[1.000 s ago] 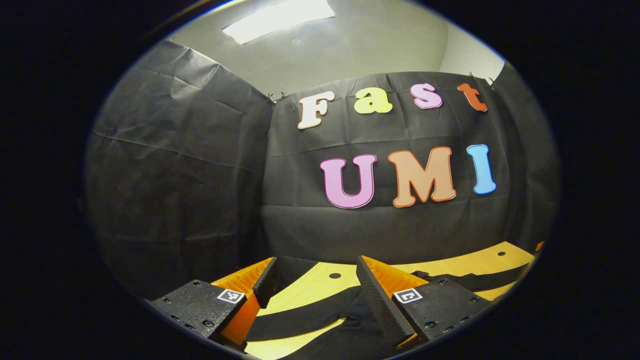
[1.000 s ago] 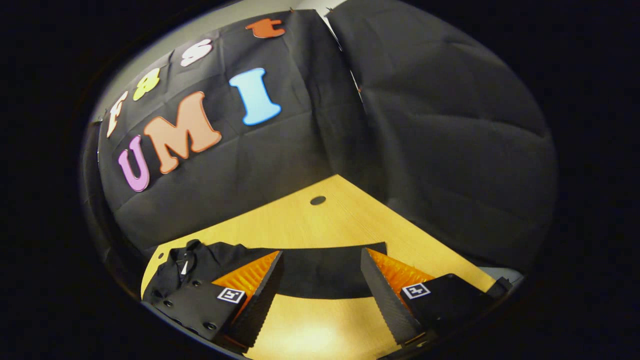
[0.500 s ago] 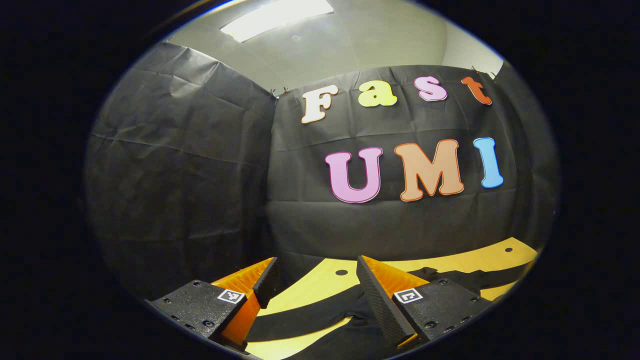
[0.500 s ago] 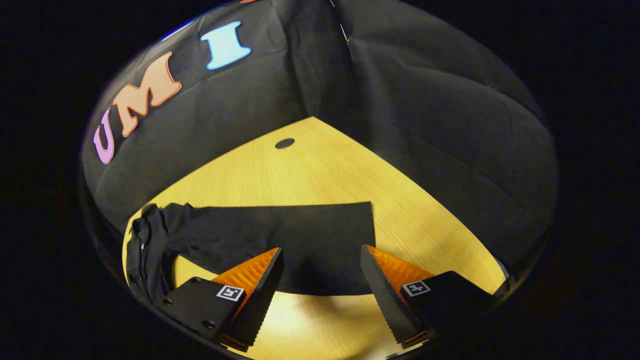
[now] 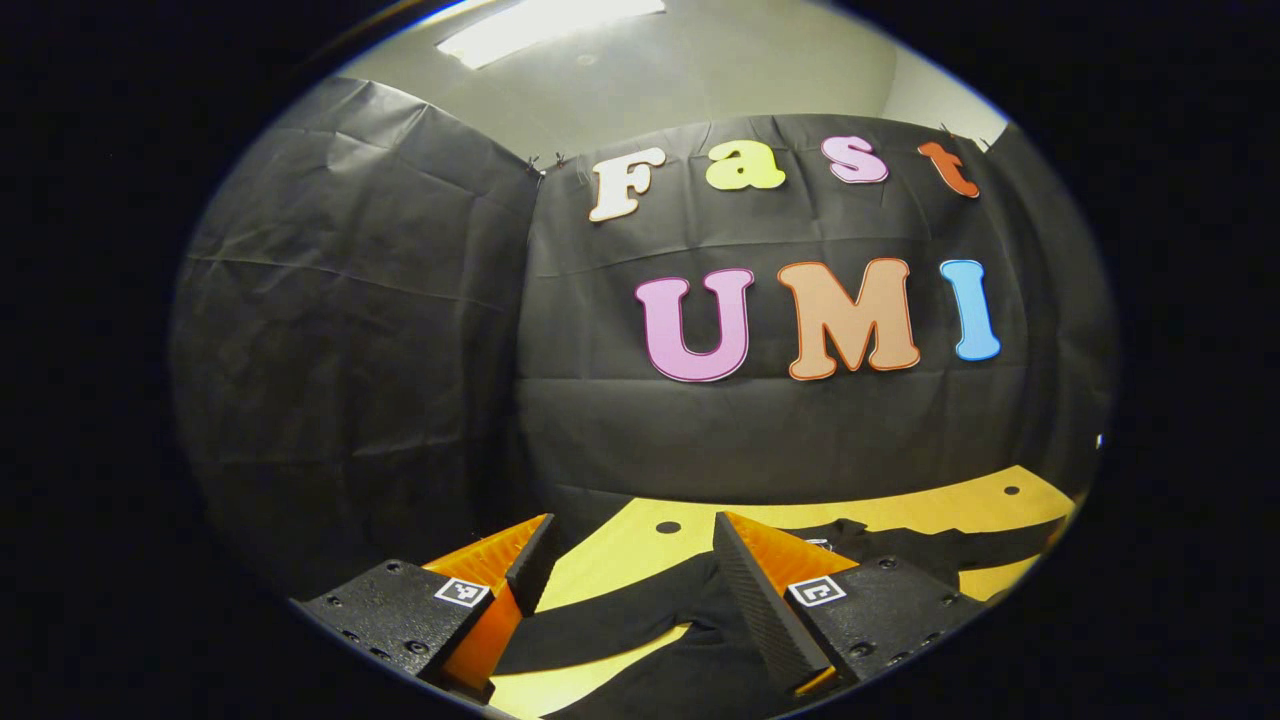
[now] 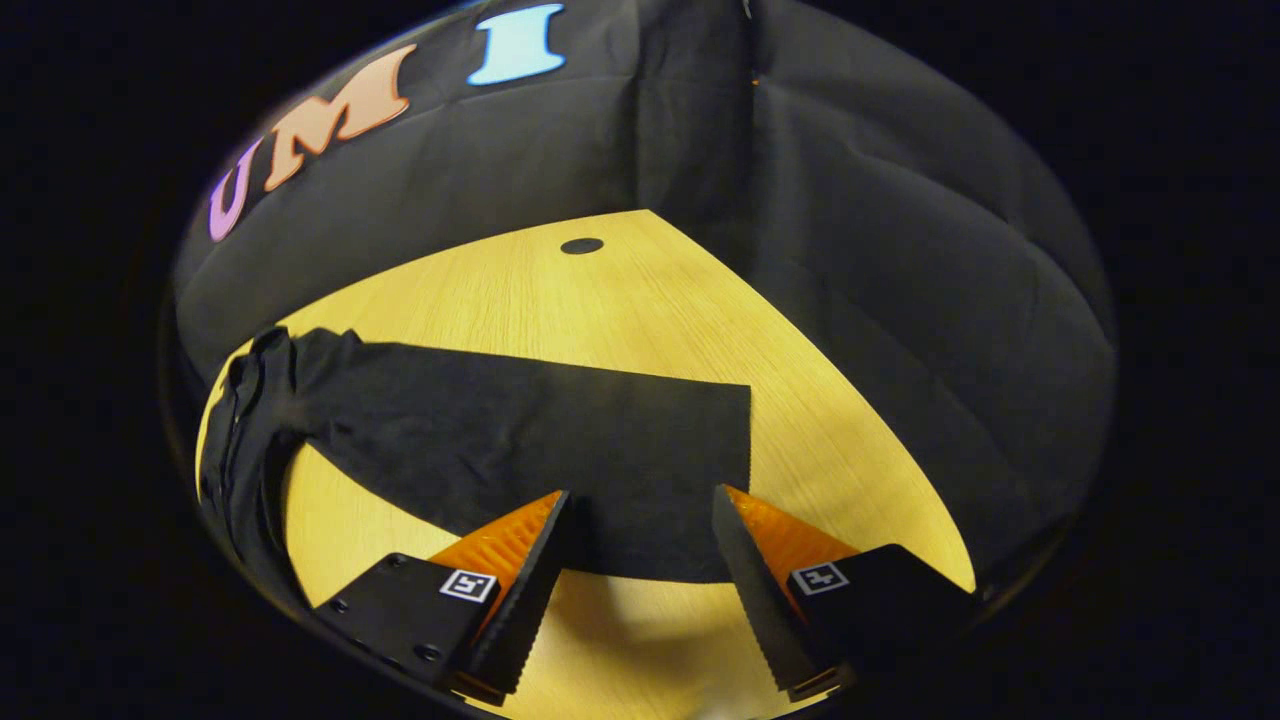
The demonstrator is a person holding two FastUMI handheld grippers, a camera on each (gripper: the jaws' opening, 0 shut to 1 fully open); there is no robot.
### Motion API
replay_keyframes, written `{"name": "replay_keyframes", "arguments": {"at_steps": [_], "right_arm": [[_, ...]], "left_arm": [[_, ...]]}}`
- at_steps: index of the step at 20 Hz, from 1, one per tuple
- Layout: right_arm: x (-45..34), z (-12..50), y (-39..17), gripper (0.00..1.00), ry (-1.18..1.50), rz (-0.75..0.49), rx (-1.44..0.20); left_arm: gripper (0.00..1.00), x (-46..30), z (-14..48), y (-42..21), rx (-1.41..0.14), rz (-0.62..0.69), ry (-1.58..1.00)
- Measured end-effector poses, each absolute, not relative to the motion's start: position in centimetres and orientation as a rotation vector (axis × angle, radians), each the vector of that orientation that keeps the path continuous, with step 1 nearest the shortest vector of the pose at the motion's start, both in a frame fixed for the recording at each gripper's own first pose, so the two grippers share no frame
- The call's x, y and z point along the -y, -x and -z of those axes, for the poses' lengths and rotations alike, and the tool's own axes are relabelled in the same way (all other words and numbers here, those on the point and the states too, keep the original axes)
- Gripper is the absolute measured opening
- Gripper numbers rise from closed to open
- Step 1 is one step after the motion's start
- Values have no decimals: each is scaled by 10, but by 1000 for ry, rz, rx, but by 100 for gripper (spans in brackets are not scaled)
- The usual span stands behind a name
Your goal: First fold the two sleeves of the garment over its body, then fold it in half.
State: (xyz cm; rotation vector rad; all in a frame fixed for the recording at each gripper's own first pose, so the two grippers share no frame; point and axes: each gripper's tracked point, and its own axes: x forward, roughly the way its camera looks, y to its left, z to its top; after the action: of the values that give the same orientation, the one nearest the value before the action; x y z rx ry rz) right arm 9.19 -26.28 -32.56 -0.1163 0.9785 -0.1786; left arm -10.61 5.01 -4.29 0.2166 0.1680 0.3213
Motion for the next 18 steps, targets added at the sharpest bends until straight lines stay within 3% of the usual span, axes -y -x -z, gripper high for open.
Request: {"name": "replay_keyframes", "arguments": {"at_steps": [1, 3, 4, 5, 8, 11, 18], "right_arm": [[263, 325, -92, 88, 105, 182, -984], [260, 323, -90, 72, 98, 178, -990], [259, 324, -90, 55, 98, 175, -991], [258, 325, -90, 57, 95, 169, -997], [249, 325, -88, 23, 85, 161, -1017], [243, 323, -85, 5, 152, 182, -1063], [173, 265, -134, 6, 120, 139, -941]], "left_arm": [[92, -51, 47, 105, -172, -319, -205], [92, -53, 53, 106, -183, -316, -188], [91, -54, 55, 106, -188, -315, -180], [92, -55, 58, 106, -191, -315, -168], [92, -58, 66, 103, -195, -312, -115], [92, -66, 71, 102, -206, -328, -112], [91, -123, 68, 119, -224, -392, -138]]}}
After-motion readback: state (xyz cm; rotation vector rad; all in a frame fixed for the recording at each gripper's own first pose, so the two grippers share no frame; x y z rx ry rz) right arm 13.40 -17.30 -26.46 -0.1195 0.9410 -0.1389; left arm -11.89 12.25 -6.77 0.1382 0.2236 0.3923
